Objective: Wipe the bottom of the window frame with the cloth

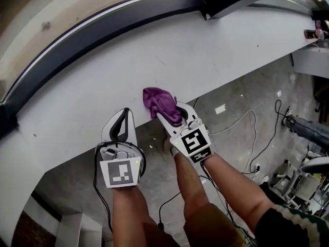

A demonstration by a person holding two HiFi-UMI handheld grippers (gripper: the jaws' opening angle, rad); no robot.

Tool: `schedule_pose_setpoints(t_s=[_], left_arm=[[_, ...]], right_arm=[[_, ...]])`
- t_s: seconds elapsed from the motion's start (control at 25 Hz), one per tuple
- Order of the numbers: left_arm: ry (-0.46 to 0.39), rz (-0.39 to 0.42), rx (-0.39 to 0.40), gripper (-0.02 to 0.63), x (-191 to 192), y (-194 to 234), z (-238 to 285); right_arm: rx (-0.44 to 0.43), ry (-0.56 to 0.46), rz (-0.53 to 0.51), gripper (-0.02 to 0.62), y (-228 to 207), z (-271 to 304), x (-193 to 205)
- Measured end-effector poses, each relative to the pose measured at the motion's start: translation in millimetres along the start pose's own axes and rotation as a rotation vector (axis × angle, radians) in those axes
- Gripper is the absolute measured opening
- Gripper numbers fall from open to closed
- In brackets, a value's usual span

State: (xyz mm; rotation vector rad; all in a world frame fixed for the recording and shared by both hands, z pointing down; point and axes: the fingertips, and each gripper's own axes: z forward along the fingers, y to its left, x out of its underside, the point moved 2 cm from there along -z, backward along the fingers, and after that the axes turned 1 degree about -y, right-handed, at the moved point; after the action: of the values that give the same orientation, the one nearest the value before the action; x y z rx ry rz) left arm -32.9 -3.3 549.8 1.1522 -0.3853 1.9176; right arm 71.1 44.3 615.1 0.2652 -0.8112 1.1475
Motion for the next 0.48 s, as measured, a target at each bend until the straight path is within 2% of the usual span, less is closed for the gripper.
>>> schedule_pose_setpoints(t_s=[0.48], left_arm=[[0.002, -0.057, -0.054, 0.005, 22.4, 38.6, -45.5]], right_arm=[[-0.054, 0.027, -0.039, 0.149, 60.8, 25.5, -8.8]])
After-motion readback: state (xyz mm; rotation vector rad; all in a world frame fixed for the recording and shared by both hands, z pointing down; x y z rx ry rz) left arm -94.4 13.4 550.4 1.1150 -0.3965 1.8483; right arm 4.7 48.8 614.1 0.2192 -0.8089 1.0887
